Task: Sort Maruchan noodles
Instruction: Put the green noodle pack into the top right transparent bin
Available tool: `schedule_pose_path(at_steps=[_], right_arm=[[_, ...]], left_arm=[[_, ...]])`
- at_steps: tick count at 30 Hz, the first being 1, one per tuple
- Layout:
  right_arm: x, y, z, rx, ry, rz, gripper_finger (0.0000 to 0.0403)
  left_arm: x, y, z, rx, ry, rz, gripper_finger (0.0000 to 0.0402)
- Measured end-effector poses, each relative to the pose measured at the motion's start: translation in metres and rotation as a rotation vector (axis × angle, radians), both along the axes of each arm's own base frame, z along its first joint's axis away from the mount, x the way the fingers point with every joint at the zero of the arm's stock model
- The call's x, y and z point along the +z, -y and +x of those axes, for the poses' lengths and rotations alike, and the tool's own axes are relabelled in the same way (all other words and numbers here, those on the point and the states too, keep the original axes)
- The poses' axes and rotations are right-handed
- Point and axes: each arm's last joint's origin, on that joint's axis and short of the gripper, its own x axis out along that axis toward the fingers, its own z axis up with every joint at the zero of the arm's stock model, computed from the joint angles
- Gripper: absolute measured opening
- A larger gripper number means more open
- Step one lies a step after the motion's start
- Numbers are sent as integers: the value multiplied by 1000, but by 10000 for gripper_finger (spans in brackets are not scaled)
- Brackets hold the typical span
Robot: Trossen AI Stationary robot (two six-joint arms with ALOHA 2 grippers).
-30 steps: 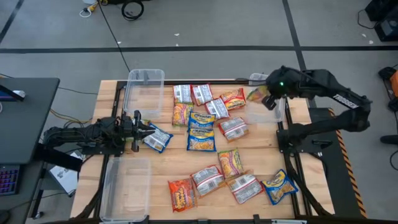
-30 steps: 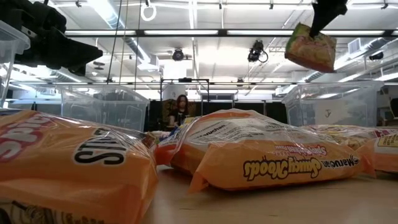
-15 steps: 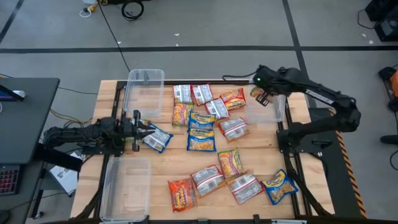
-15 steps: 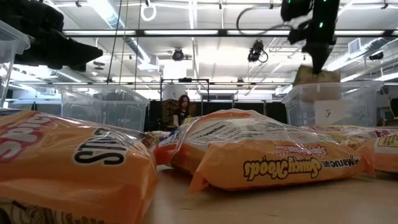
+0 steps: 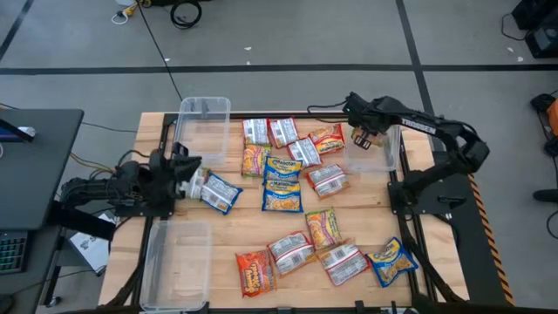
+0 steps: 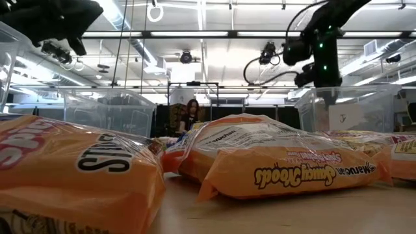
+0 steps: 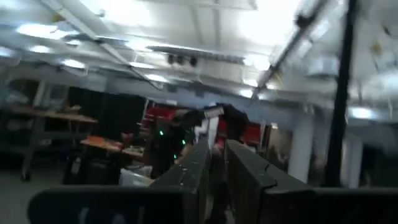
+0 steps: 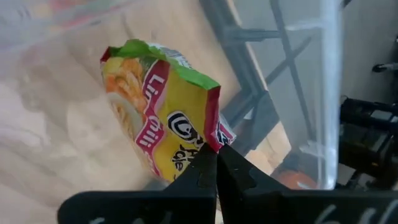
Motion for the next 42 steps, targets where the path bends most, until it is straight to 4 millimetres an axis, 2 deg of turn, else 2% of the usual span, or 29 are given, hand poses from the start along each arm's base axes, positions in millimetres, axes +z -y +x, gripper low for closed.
schedule_pose_path(at_steps=[3, 7, 12, 16, 20, 27, 30, 33, 37, 42], right_arm=[[-11, 7, 3, 32, -80, -8, 2], [-19, 14, 7, 58, -144, -62, 7], [-20, 17, 10, 59, -118, -84, 17], [-20, 18, 10, 60, -115, -86, 20], [-19, 19, 9, 94, -157, -84, 29], [-18, 19, 8, 129, -197, -81, 62], [-16, 17, 8, 121, -180, -51, 80], [-6, 12, 6, 112, -197, -21, 100], [26, -1, 8, 127, -168, -90, 122], [74, -26, 16, 121, 79, -236, 126]], left_arm=[[1, 1, 2, -55, -44, -58, 59], [18, 6, 4, -188, -140, -4, 59], [52, 8, 12, -170, -266, 56, 59], [77, 7, 23, -155, -369, 18, 59], [107, 8, 33, -170, -392, -33, 59], [143, 7, 26, -169, -555, -54, 59], [156, 7, 22, -179, -494, -87, 59], [167, 7, 20, -180, -403, -75, 59], [173, 7, 23, -174, -345, -56, 59], [167, 8, 32, -194, -400, -89, 59]])
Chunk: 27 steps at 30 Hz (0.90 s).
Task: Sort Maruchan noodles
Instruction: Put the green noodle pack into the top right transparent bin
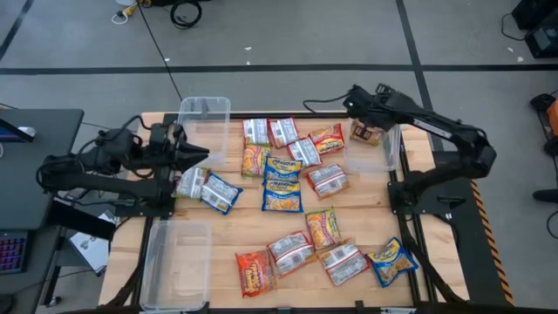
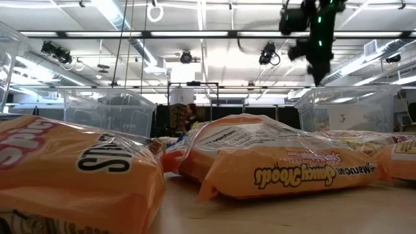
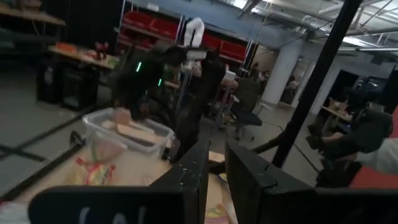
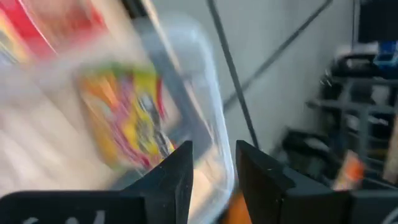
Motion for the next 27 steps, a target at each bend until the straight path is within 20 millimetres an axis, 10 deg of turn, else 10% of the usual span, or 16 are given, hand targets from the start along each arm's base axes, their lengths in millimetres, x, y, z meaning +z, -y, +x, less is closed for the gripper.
schedule_pose_path(at_steps=[10, 18, 27], right_arm=[[14, -35, 77, 196, 646, 96, 115], [-61, -36, 162, 277, 641, 168, 89], [-144, -64, 197, 358, 462, 417, 77]], left_arm=[[-6, -8, 20, 103, -74, -43, 59], [25, -15, 7, 158, -28, -42, 59], [23, -7, -4, 52, -147, -179, 59]])
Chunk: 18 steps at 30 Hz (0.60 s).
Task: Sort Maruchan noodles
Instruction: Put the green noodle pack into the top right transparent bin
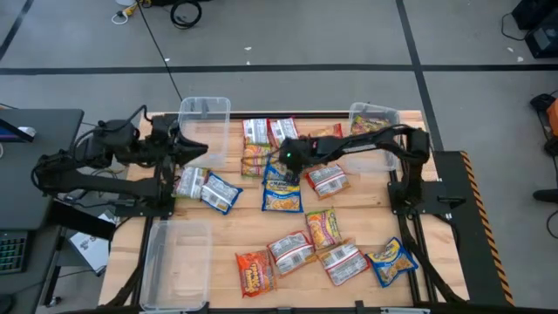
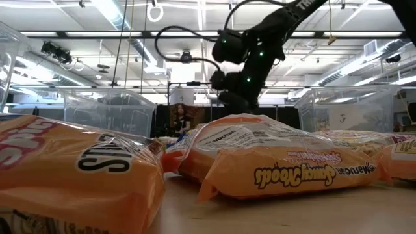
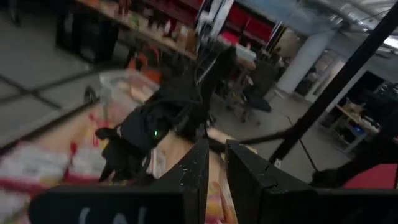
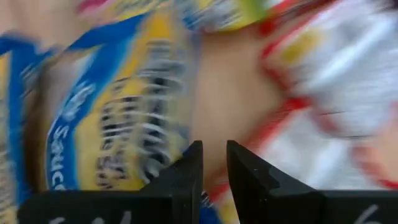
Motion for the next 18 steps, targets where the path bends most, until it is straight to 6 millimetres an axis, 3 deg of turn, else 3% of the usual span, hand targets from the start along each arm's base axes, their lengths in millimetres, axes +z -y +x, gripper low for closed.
schedule_pose_path(at_steps=[5, 10, 14, 18], right_arm=[[-7, -35, 8, 109, 40, 284, 77], [19, -63, 17, 44, 221, 361, 78], [27, -61, 29, -94, 401, 368, 92], [8, -34, 39, -234, 468, 414, 133]], left_arm=[[-6, 3, -1, -9, -63, -41, 59], [-7, 3, 0, -4, -67, -21, 59], [-7, 1, 0, 56, -67, -7, 59], [-7, 0, -1, 101, -67, -3, 59]])
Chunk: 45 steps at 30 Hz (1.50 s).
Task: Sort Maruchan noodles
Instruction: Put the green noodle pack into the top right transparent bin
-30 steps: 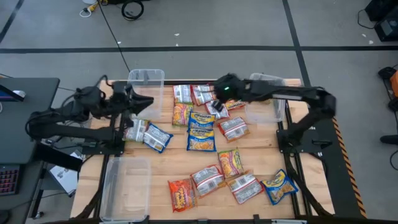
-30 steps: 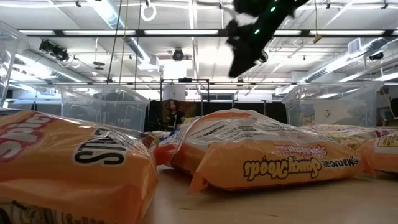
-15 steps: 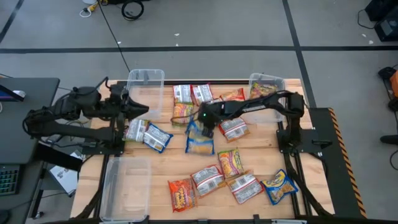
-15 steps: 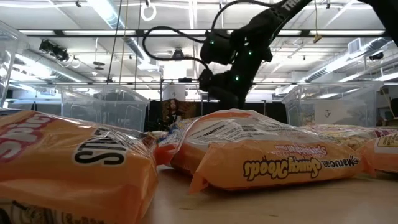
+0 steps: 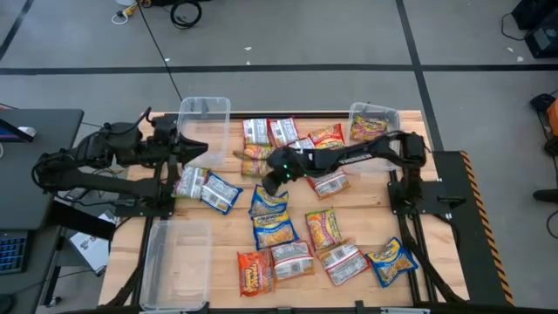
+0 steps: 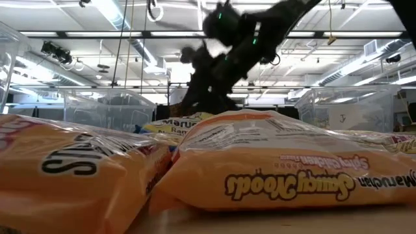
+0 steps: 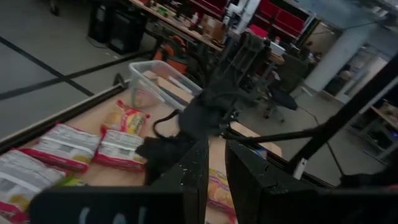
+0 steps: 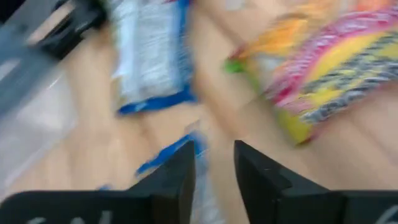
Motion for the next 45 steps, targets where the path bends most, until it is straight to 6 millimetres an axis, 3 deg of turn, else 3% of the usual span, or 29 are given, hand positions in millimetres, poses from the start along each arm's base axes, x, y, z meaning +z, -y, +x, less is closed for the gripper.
schedule_pose_path(at_steps=[7, 10, 14, 18, 24, 34, 45], right_arm=[[-26, 47, 0, -147, 4, 145, 261], [-26, 58, -3, -244, 1, 134, 282], [-26, 66, -5, -336, 16, 131, 265], [-42, 71, -3, -368, 10, 189, 238], [-58, 63, 6, -333, 36, 241, 227], [-58, 59, 7, -374, 35, 180, 181], [-53, 59, 11, -319, 74, 22, 200]], left_arm=[[0, -2, 0, 81, -10, 45, 59], [-1, -4, 1, 137, -21, 68, 59], [-1, -5, 3, 179, -28, 82, 59], [-2, -5, 6, 179, -43, 100, 59], [-4, -5, 9, 133, -85, 166, 59], [-2, -4, 0, 110, -68, 175, 59], [2, -4, 1, 120, -25, 164, 59]])
